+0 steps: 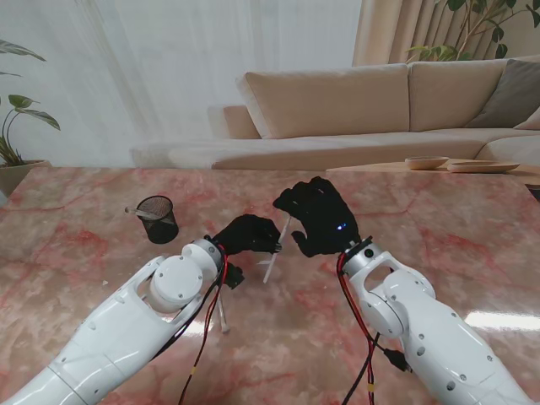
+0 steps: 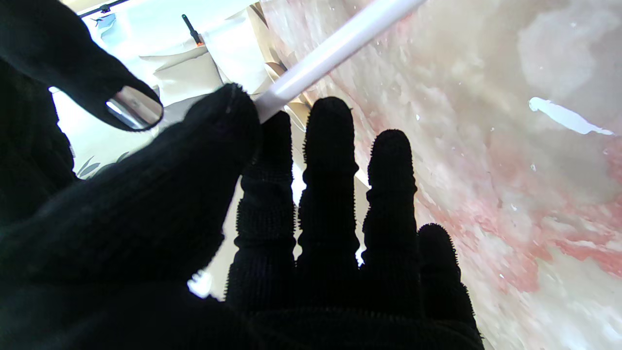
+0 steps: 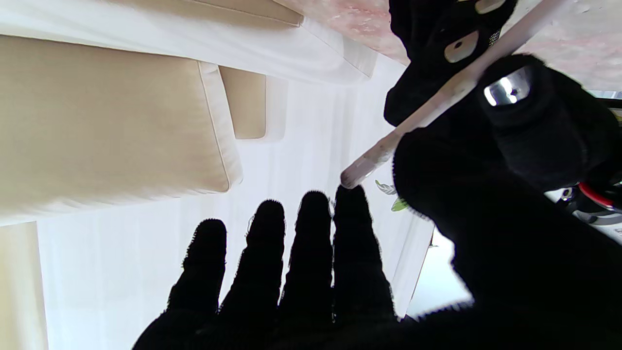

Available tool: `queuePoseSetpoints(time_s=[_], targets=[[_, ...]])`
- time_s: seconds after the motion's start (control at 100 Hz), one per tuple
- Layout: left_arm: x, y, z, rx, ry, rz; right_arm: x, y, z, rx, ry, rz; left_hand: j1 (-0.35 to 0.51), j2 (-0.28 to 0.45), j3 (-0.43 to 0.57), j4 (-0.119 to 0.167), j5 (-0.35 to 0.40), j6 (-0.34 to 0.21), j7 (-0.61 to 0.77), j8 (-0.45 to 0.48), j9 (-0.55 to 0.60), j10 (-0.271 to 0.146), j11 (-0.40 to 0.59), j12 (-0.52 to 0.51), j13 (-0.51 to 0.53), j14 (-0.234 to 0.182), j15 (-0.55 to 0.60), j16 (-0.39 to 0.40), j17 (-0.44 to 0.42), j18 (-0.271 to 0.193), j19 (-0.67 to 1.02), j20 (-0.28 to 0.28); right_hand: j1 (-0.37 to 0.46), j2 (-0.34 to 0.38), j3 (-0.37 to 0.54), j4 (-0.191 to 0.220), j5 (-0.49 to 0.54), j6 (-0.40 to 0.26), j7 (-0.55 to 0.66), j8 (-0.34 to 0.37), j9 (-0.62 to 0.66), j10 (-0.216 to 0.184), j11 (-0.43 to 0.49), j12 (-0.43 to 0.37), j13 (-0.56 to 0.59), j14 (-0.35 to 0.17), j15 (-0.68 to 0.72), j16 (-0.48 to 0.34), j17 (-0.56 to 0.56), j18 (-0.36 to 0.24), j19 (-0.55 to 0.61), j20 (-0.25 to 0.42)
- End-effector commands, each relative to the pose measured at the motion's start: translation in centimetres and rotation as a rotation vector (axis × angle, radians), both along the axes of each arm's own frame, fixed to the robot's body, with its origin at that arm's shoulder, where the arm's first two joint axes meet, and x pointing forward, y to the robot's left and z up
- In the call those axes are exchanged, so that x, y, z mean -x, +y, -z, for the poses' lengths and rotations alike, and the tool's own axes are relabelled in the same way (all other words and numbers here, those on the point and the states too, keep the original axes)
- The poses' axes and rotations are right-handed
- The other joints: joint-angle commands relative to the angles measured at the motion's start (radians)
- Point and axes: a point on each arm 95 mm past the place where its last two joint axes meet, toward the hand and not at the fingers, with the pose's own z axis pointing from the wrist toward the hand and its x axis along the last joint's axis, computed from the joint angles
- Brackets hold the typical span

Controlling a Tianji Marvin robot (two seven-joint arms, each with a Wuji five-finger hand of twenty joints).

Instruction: Insert makeup brushes into the holder

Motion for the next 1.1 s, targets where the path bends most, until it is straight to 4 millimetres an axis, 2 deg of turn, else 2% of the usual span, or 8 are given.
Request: queuePoseSetpoints(time_s=[0.0,0.14,0.32,0.73,1.09], targets=[[0.2,0.0,0.2,0.013,-0.004,-0.010,0.3,-0.2,0.1,0.002,0.007,0.015,0.047,0.026,0.108,0.054,0.016,-0.176,0.100,0.058,0.068,-0.016,-0.001,0.018,0.005,-0.005,0.031,0.014,-0.023,-0.013,-0.017,0.011,-0.041,0.012,-0.020,0.037,-0.079,0.040,-0.049,-0.019,-0.088,0.027,-0.020,-0.025,-0.061,0.002,-0.011,-0.017,-0.033,-0.006,-0.033,-0.011],[0.2,0.7,-0.1,0.028,-0.028,-0.048,0.6,-0.6,-0.5,-0.019,-0.018,0.044,0.046,0.026,0.108,0.054,0.017,-0.180,0.099,0.059,0.068,-0.018,-0.005,0.021,0.002,-0.003,0.029,0.015,-0.022,-0.013,-0.021,0.012,-0.055,0.045,-0.077,0.040,-0.147,0.063,-0.067,-0.011,-0.178,0.036,-0.001,-0.041,-0.108,0.004,-0.027,-0.032,-0.052,-0.013,-0.049,-0.006],[-0.1,2.8,-1.5,0.035,-0.097,-0.129,1.0,-1.4,-0.7,-0.038,-0.022,0.087,0.045,0.024,0.108,0.055,0.019,-0.182,0.098,0.056,0.071,-0.020,-0.010,0.020,0.000,-0.005,0.023,0.013,-0.022,-0.013,-0.024,0.013,-0.063,0.060,-0.106,0.042,-0.161,0.069,-0.066,-0.004,-0.197,0.038,0.006,-0.051,-0.110,0.007,-0.055,-0.051,-0.057,-0.014,-0.058,-0.001],[-1.4,10.6,-6.2,0.019,-0.322,-0.376,0.9,-1.0,1.0,-0.019,0.052,0.097,0.040,0.025,0.110,0.057,0.020,-0.192,0.099,0.051,0.077,-0.026,-0.018,0.019,-0.002,-0.011,0.012,0.008,-0.022,-0.016,-0.031,0.015,-0.067,0.067,-0.118,0.044,-0.155,0.064,-0.062,0.000,-0.195,0.038,0.011,-0.057,-0.108,0.008,-0.063,-0.055,-0.055,-0.014,-0.063,0.004],[-1.9,17.2,-6.4,-0.048,-0.507,-0.594,0.8,-0.3,2.5,0.007,0.132,0.083,0.028,0.024,0.117,0.051,0.021,-0.213,0.104,0.043,0.083,-0.042,-0.026,0.012,-0.006,-0.028,0.009,0.008,-0.022,-0.032,-0.036,0.023,-0.068,0.069,-0.116,0.045,-0.148,0.061,-0.059,0.002,-0.192,0.036,0.012,-0.060,-0.108,0.006,-0.062,-0.054,-0.050,-0.015,-0.065,0.007]])
